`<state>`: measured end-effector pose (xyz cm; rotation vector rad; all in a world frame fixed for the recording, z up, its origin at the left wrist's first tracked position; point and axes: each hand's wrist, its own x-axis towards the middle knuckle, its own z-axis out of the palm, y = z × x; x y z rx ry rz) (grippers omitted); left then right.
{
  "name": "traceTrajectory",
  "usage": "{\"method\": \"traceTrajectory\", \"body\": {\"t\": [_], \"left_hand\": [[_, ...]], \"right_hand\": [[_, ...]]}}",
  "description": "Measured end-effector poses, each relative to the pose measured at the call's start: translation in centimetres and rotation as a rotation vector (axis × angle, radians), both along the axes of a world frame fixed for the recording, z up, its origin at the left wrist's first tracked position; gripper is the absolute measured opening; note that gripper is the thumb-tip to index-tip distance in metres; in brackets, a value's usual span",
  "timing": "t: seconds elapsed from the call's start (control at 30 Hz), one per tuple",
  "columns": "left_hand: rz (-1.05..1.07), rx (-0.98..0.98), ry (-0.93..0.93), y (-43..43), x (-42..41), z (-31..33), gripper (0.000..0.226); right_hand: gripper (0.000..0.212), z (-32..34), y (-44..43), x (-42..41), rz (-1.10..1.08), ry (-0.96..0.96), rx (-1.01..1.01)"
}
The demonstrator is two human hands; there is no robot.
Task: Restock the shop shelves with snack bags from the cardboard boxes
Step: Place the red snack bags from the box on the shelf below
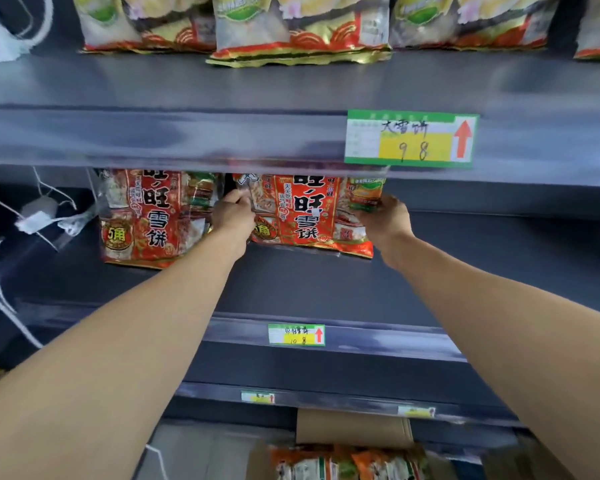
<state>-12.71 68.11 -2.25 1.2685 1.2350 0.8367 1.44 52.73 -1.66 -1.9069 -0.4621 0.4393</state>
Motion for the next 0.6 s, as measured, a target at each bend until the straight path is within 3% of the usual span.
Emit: {"method": "traceTrajectory", "body": {"t": [0.27,0.43,0.6], "left_hand": [[-0.052,0.014,0.061,2.1,-0.1,-0.7,0.04],[-0.1,0.017,0.098,2.3,-0.3,-0.8,0.043],[-0.147,-0.021,0.154,0.2,-1.1,-0.4,0.061]], "right_hand": [[0.026,-0.7,2.7,-0.4,0.064,0.058,-0.059],[0.043,-0.7,2.6,-0.5,0.09,0.055,-0.09],[0.053,-1.3,1.7,-0.7,0.102,0.034,-0.273]]}}
